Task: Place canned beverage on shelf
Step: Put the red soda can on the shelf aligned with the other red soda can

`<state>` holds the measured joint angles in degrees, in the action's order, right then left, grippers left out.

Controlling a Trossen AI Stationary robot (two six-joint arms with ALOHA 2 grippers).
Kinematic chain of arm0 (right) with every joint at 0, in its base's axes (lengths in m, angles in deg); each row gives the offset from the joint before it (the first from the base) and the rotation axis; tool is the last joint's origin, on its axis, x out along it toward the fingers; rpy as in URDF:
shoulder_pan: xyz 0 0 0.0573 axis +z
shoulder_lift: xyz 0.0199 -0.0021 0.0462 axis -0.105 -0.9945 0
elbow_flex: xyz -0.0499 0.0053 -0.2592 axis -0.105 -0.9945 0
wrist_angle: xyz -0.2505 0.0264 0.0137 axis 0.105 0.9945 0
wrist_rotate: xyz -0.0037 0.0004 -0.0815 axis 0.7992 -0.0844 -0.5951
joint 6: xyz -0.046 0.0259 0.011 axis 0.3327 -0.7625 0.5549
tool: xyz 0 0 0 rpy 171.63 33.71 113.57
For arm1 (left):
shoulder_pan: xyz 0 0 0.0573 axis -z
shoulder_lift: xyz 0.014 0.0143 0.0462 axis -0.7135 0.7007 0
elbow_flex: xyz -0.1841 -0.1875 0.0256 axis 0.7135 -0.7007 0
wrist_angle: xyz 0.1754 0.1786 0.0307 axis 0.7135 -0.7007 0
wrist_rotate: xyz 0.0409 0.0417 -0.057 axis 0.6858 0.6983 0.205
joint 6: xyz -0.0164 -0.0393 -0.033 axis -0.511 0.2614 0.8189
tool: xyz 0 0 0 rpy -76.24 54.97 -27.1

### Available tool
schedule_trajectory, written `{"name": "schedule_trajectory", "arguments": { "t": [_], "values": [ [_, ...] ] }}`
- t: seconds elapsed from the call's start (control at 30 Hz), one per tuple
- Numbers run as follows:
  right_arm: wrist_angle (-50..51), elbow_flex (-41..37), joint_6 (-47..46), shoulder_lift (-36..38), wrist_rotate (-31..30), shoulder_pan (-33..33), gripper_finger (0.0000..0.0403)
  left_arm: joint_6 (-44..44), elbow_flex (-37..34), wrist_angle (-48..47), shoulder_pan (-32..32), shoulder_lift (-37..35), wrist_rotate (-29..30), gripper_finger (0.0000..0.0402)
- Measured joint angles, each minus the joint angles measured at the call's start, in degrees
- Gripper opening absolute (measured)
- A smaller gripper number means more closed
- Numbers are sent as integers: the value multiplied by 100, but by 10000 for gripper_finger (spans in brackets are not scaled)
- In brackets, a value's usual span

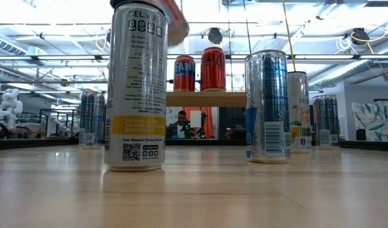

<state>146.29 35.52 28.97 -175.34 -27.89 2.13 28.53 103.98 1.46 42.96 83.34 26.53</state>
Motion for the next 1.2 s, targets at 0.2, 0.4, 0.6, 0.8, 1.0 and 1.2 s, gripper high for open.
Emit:
{"name": "schedule_trajectory", "arguments": {
  "t": [0.2,0.4,0.6,0.8,1.0,1.2],
  "values": [
    [-426,0,-284,21,-18,43,42,-1300,443,165,161,-188,-25,284],
    [-484,0,-317,16,-15,17,120,-2424,520,325,228,-279,-48,284],
    [-499,-2,-377,84,282,15,192,-3591,520,344,335,-271,-42,284],
    [-1087,-2,-393,129,286,-62,264,-4719,520,512,498,-271,153,283],
    [-1710,-2,-339,114,790,-139,334,-4875,516,886,806,-271,214,283],
    [-1887,-2,-405,53,1642,-180,353,-5373,516,1445,1161,-271,367,283]
  ]
}}
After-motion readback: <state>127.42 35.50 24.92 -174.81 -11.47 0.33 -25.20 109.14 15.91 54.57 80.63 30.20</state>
